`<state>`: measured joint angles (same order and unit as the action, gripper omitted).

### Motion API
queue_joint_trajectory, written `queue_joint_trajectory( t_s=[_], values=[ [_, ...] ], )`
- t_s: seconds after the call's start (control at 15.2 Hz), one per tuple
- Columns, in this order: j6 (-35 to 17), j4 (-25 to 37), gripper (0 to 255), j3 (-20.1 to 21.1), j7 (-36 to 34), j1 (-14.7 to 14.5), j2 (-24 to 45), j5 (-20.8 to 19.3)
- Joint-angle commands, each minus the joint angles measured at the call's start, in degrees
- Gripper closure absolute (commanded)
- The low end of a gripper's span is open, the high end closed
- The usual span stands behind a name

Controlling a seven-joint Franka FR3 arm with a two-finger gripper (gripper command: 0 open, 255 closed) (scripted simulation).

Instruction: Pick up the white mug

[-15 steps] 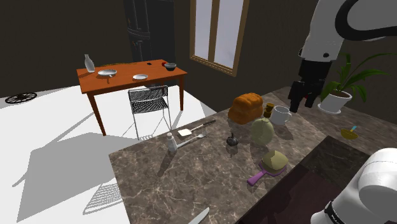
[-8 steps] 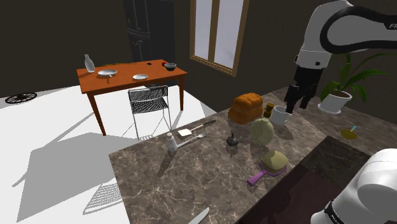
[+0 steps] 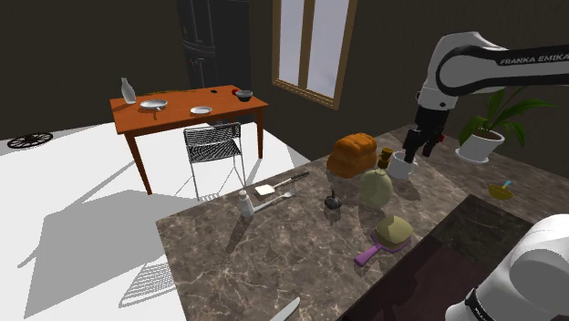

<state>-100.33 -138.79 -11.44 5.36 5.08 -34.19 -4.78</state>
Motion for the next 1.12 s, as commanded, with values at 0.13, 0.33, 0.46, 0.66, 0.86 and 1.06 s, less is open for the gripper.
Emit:
queue_joint_trajectory(
  t_s=[0.13, 0.33, 0.46, 0.66, 0.86, 1.06],
  values=[
    [-6.10, 0.62, 0, -3.67, 4.13, 0.97, 5.70, -1.56],
    [-10.34, 2.14, 0, -6.45, 7.38, 1.46, 10.78, -1.96],
    [-13.03, 3.53, 0, -8.26, 9.66, 1.69, 14.42, -1.80],
    [-16.75, 6.15, 0, -10.83, 13.32, 1.98, 20.23, -0.79],
    [-20.00, 9.44, 0, -13.14, 17.34, 2.29, 26.42, 1.21],
    [-22.65, 13.38, 0, -14.93, 21.69, 2.93, 32.93, 4.21]
  ],
)
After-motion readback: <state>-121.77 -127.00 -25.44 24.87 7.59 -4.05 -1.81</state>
